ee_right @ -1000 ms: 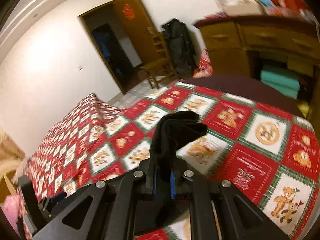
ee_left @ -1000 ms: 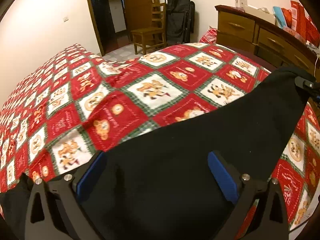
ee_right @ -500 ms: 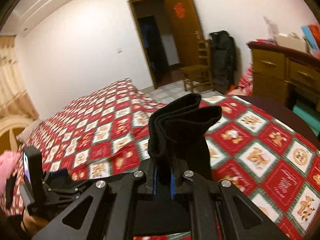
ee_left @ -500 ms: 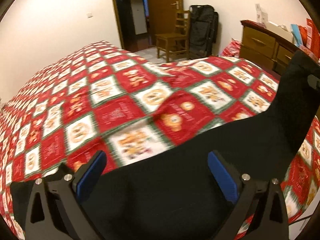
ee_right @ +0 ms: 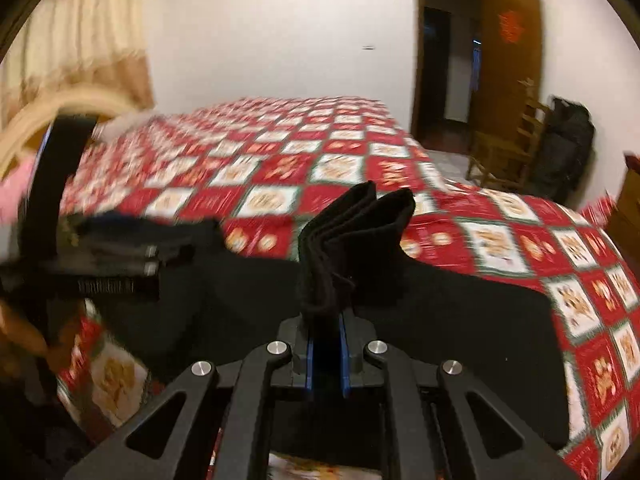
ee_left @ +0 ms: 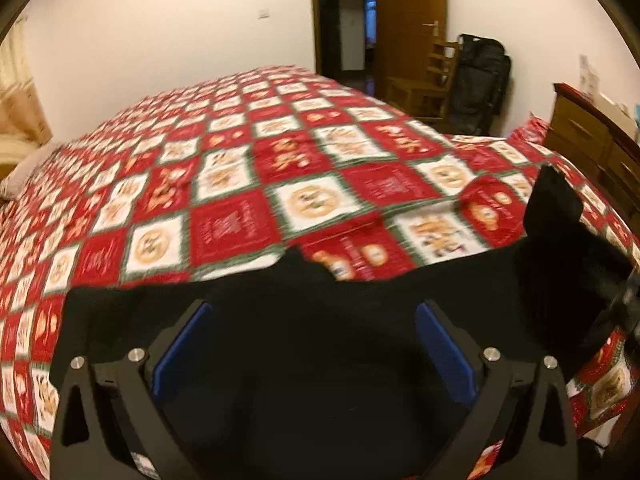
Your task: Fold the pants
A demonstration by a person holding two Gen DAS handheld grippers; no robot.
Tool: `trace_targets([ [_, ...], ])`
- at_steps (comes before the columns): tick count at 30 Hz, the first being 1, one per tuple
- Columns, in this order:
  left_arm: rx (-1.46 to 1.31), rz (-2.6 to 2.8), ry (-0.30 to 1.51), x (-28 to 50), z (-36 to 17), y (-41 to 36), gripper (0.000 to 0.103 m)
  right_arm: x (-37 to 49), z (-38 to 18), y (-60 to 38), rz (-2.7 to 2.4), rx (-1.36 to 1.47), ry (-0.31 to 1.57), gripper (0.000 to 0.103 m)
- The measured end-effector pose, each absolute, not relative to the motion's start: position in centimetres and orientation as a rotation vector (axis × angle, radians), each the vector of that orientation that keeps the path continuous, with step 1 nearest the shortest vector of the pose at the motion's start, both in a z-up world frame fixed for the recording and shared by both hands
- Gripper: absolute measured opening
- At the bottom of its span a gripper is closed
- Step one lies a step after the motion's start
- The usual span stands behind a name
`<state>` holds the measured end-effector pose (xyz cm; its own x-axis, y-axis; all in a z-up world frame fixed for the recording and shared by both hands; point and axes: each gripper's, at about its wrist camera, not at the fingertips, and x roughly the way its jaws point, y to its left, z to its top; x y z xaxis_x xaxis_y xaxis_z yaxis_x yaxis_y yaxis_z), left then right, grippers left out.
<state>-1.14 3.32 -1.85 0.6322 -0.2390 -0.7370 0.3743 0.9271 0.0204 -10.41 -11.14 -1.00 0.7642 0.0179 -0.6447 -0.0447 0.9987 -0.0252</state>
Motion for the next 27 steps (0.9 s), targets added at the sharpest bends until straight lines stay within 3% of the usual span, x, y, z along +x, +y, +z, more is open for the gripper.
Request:
trace_targets([
  [16,0.153,-0.34,0.852,-0.6,-3.2,4.4,0.103,-10.8,-5.8,-6.6,0.095,-0.3,0.765,0.01],
  [19,0.149,-0.339,0.858,-0.5,-3.4,4.4,0.103,-11.0,-6.2,-6.0,0.088,-0.335,0.757,0.015],
  [21,0.156,-0.335,0.862,-0.5,-3.5,4.3,0.103,-11.1,-6.3,-5.6,0.087,-0.361,0.756,0.025],
  [23,0.167,-0.329,0.865,-0.4,-3.6,4.1,0.103,-11.3,-6.1,-5.1,0.11,-0.363,0.755,0.029],
  [27,0.174,-0.314,0.864,-0.3,-3.5,4.0,0.103,-12.3,-2.6,-6.6,0.326,-0.121,0.702,0.043],
])
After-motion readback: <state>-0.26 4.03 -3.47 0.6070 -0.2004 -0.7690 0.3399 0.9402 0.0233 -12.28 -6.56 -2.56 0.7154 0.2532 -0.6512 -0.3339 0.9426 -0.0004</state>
